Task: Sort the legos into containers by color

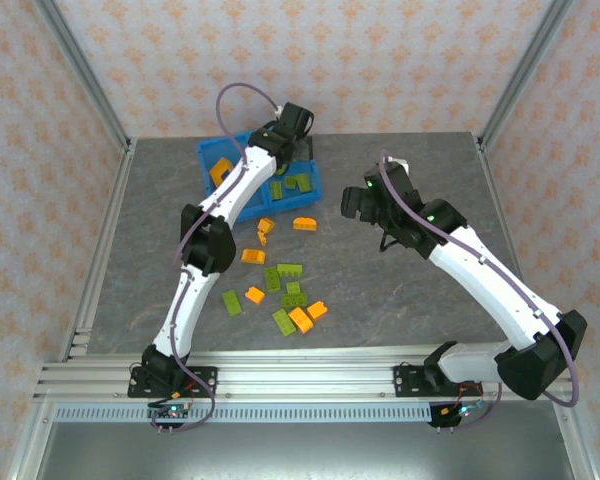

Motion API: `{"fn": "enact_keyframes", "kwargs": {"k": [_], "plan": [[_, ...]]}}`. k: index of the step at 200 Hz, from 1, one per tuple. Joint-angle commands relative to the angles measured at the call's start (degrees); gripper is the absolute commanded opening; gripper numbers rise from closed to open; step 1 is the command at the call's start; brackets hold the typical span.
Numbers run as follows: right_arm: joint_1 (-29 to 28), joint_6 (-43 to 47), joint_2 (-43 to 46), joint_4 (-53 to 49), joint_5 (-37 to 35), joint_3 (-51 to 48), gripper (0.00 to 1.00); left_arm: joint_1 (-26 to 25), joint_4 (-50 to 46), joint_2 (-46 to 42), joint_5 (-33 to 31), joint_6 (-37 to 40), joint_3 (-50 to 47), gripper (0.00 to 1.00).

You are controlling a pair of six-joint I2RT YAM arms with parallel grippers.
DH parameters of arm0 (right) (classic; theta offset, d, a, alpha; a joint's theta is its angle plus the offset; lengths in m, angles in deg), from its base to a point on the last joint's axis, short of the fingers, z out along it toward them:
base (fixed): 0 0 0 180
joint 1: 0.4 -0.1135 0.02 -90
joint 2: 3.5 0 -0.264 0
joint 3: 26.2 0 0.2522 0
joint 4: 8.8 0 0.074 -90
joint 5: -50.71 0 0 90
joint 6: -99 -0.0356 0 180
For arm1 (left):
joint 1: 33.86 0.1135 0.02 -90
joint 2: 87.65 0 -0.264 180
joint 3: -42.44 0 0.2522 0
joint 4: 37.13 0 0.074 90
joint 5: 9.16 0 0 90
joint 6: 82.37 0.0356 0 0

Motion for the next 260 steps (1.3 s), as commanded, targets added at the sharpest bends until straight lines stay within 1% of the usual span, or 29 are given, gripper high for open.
{"fn": "enact_keyframes", "kwargs": {"k": [1, 27, 58, 67, 91, 107, 129, 143, 159, 173, 187, 222, 260], "plan": [[0.09, 1.66, -3.11, 2.17, 4.06, -1.17, 1.0, -0.11, 0.04, -12.49, 2.32, 0.67, -1.17, 0.67], [0.15, 7.22, -9.82, 3.89, 11.37, 0.5, 1.0, -0.08, 3.02, -24.62, 3.23, 3.61, -11.39, 0.68], [0.12, 17.35, -21.16, 3.05, 15.9, 5.53, 0.98, -0.16, 6.54, -40.75, 2.7, 8.18, -29.43, 0.72], [0.09, 20.23, -24.45, 2.8, 16.29, 7.44, 0.97, -0.15, 7.2, -44.96, 1.69, 8.97, -34.43, 0.72], [0.08, 27.14, -31.58, 4.76, 14.11, 10.81, 0.97, -0.15, 7.7, -54.81, -1.13, 10.22, -46.41, 0.73], [0.13, 30.57, -37.28, 3.72, 13.67, 14.87, 0.95, -0.08, 8.26, -60.43, -2.94, 10.0, -54.37, 0.74], [0.15, 32.75, -44.03, 1.39, 14.0, 20.27, 0.9, -0.15, 8.15, -66.23, -3.71, 8.12, -62.36, 0.82], [0.11, 33.2, -46.66, 1.45, 14.27, 21.95, 0.89, -0.16, 7.75, -68.9, -3.84, 6.86, -65.86, 0.87], [0.09, 33.72, -48.92, 1.32, 15.36, 23.4, 0.87, -0.08, 7.75, -71.02, -4.52, 5.24, -69.07, 0.91], [0.11, 34.04, -50.63, 1.18, 16.19, 24.54, 0.83, -0.09, 8.05, -72.01, -4.59, 4.08, -70.92, 0.94], [0.07, 34.36, -52.17, 0.57, 17.33, 25.6, 0.77, -0.1, 8.1, -72.09, -4.01, 3.3, -71.76, 0.96], [-0.04, 34.45, -54.75, -0.2, 19.59, 27.35, 0.58, -0.08, 7.91, -70.55, -1.17, 2.62, -71.37, 1.0], [-0.45, 34.89, -55.35, -1.45, 20.34, 27.85, 0.42, -0.11, 8.56, -69.84, -0.76, 2.61, -71.42, 1.0]]}}
